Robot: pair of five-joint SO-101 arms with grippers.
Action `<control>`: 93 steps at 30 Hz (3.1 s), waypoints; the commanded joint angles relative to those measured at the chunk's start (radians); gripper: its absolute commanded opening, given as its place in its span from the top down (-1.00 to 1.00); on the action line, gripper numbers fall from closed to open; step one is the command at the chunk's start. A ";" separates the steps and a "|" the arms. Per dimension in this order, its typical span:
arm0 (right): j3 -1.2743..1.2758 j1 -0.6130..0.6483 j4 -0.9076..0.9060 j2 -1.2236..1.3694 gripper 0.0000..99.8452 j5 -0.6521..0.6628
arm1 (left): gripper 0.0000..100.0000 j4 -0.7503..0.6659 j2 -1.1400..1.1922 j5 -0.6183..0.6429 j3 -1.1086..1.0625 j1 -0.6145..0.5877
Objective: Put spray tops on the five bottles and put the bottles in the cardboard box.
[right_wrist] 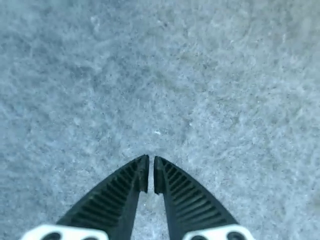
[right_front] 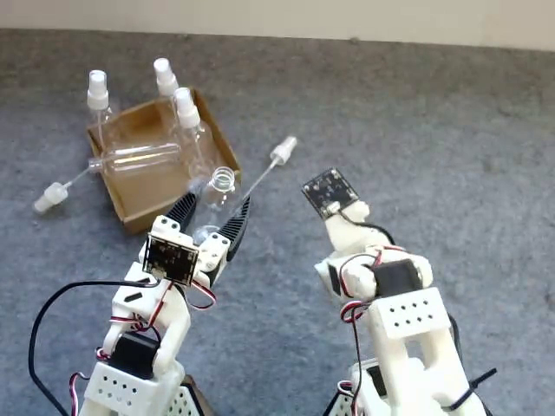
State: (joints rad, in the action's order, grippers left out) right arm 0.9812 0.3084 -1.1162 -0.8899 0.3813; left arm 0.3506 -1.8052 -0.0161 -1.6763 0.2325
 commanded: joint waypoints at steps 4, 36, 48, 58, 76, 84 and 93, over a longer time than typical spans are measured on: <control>-0.070 -0.010 -0.005 0.004 0.96 0.005 | 0.82 0.002 -0.015 -0.006 -0.016 -0.016; -0.068 -0.010 0.045 0.004 0.90 0.014 | 0.82 0.002 -0.015 -0.006 -0.016 -0.016; 0.041 0.002 0.395 0.004 0.99 0.012 | 0.82 0.002 -0.015 -0.006 -0.016 -0.016; 0.099 0.013 0.469 0.004 0.99 0.014 | 0.82 0.002 -0.015 -0.008 -0.016 -0.016; -0.007 0.018 0.355 0.096 0.85 -0.157 | 0.82 0.002 -0.015 -0.008 -0.016 -0.019; -0.344 0.018 0.251 0.397 0.82 -0.333 | 0.82 0.000 -0.015 -0.006 -0.016 -0.047; -0.644 0.018 0.255 0.745 0.82 -0.697 | 0.82 -0.002 -0.015 -0.006 -0.016 -0.048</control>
State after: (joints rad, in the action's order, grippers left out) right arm 0.4826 0.3084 -0.8585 -0.2071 -0.1987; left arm 0.3506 -1.8052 -0.0161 -1.6763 0.1956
